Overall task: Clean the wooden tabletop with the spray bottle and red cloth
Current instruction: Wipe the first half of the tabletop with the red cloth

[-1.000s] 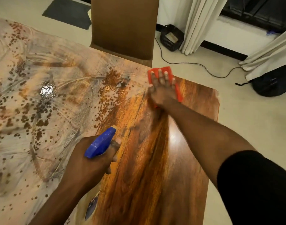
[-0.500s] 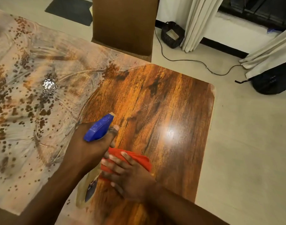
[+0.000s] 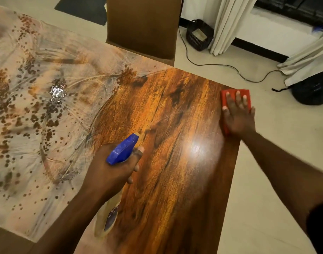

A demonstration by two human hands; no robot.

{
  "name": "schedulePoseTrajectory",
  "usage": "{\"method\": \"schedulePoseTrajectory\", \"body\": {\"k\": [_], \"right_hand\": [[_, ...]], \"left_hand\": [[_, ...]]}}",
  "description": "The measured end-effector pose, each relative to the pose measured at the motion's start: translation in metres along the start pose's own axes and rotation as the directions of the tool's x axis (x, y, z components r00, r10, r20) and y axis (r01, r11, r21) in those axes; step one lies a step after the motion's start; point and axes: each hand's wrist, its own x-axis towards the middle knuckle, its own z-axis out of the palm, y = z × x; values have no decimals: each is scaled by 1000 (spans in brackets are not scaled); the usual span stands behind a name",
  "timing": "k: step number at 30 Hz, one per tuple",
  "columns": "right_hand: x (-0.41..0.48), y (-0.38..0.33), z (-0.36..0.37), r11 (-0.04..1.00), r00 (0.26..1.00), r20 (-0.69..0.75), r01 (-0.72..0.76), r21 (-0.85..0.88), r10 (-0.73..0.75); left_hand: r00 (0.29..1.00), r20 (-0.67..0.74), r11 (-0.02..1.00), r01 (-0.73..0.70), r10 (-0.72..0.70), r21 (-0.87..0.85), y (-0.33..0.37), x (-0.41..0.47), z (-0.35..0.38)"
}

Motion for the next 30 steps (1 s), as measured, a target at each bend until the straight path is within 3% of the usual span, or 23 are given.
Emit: {"method": "schedulePoseTrajectory", "body": {"k": [3, 5, 8, 11, 16, 19, 22, 26, 28, 30], "right_hand": [[39, -29, -10, 981, 984, 38, -178, 77, 175], [48, -59, -7, 985, 985, 70, -161, 58, 157], [33, -114, 15, 998, 994, 84, 67, -20, -65], [-10, -178, 43, 951, 948, 126, 302, -62, -292], [-130, -276, 101, 788, 764, 256, 616, -13, -593], [-214, -302, 124, 671, 629, 348, 741, 1, -695], [-290, -295, 134, 528, 499, 374, 849, -29, -782], [-365, -235, 150, 435, 404, 314, 900, 32, -859], [-395, -186, 157, 401, 401, 320, 913, -71, -858], [-413, -136, 149, 434, 450, 345, 892, -129, -823]], "left_hand": [[1000, -27, 1000, 1, -1, -12, -4, -3, -7], [999, -39, 1000, 5, -6, -23, -10, -5, -14], [998, -53, 1000, 17, -18, -13, -17, -10, -22], [997, -71, 999, 23, -26, -31, -23, -19, -29], [996, -88, 999, 22, -24, -24, -33, -34, -41], [994, -112, 1000, -1, 4, 28, -43, -46, -48], [992, -127, 1000, 17, -17, 4, -54, -63, -54], [996, -93, 1000, 10, -10, 3, -69, -89, -63], [996, -93, 1000, 17, -18, -20, -79, -102, -66], [993, -111, 999, 38, -40, -18, -88, -118, -68]]}}
